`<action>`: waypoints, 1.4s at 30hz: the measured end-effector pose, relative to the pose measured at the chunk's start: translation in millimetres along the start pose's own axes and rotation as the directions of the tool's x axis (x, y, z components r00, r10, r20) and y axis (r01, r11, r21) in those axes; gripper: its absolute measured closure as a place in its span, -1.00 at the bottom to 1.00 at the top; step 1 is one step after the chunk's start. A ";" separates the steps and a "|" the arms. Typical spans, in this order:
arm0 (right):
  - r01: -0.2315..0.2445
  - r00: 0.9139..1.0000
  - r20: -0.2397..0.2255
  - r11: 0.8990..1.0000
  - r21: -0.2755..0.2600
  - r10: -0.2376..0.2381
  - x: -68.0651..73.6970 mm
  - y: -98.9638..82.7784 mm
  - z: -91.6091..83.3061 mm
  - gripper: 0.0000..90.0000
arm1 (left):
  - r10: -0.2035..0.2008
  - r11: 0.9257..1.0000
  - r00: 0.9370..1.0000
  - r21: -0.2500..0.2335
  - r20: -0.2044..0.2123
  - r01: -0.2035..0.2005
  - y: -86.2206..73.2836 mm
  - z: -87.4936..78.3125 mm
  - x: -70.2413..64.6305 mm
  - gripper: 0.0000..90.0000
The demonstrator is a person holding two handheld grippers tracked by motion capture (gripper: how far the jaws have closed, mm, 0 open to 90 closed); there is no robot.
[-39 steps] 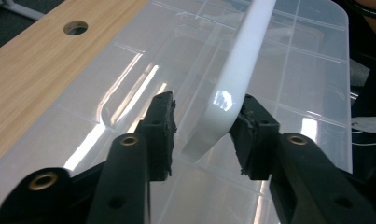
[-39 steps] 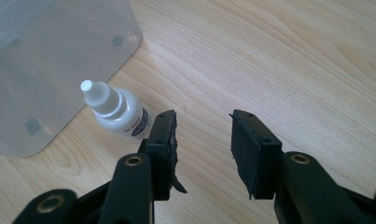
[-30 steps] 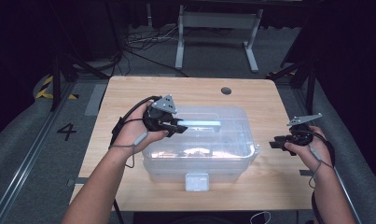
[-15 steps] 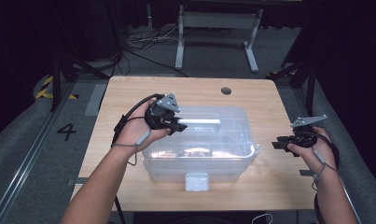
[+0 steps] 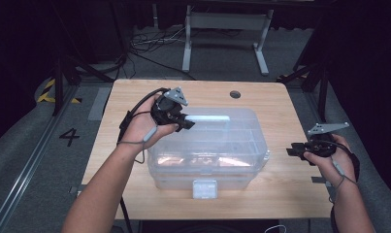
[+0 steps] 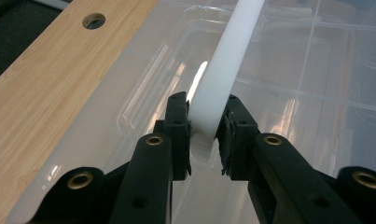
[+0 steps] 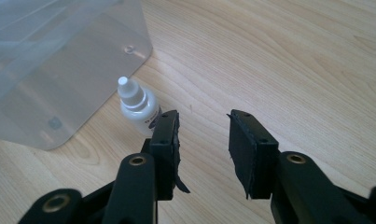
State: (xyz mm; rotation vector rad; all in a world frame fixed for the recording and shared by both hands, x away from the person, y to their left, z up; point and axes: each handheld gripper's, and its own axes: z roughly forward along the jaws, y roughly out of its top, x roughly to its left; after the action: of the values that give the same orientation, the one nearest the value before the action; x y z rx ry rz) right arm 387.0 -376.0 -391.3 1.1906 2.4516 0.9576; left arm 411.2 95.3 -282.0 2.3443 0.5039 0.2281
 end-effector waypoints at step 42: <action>0.111 0.988 -0.093 0.981 -0.160 -0.127 45.8 17.5 -28.7 0.94 | -0.144 0.989 0.989 0.011 0.011 0.144 26.5 -2.7 34.1 0.62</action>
State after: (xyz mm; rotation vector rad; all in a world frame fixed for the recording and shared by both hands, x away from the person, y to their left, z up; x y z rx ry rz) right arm 354.7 -345.7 -355.6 0.9551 2.4425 1.1763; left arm 449.1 93.5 -261.2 2.3055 0.6674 0.1443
